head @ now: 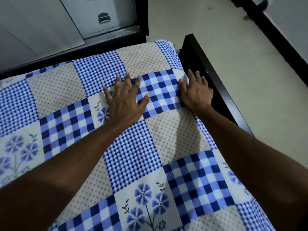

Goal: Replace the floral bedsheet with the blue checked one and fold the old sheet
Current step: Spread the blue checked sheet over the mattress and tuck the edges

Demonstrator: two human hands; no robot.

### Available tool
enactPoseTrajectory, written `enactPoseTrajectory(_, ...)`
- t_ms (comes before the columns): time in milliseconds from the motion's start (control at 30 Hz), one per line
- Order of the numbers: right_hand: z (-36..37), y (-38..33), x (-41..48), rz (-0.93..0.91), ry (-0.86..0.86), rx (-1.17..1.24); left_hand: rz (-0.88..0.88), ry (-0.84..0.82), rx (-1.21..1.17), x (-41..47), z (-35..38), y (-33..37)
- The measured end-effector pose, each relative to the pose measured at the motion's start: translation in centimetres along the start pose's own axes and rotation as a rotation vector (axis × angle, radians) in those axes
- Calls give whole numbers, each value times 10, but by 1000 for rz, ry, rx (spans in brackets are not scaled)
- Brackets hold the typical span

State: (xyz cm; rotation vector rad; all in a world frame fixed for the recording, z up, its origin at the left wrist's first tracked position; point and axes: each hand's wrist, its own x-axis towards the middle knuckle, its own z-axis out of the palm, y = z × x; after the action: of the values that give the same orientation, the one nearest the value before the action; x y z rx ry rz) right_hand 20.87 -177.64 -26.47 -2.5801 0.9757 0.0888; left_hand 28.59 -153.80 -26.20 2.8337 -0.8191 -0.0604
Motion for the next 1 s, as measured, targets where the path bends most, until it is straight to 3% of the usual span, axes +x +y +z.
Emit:
enactPoseTrajectory(100, -1, -17, -48, -225, 91, -28, 8, -30, 4, -36, 5, 18)
enactPoseTrajectory(200, 15, -24, -101, -405, -6, -88, -33, -26, 6, -60, 5, 34)
enactPoseTrajectory(300, 24, 5, -115, -342, -100, -131, -66, -49, 17, -80, 9, 40)
enactPoseTrajectory(533, 2, 54, -89, -115, -136, 20, -78, -125, 48, -101, 27, 55)
enactPoseTrajectory(700, -5, 43, -145, -258, -18, -12, 34, -150, 79, -114, 21, 97)
enactPoseTrajectory(800, 13, 38, -201, -360, -44, -50, -50, -132, 14, -157, 16, 111)
enactPoseTrajectory(1000, 26, 94, -227, -247, -20, -143, -164, -148, 58, -256, 25, 104)
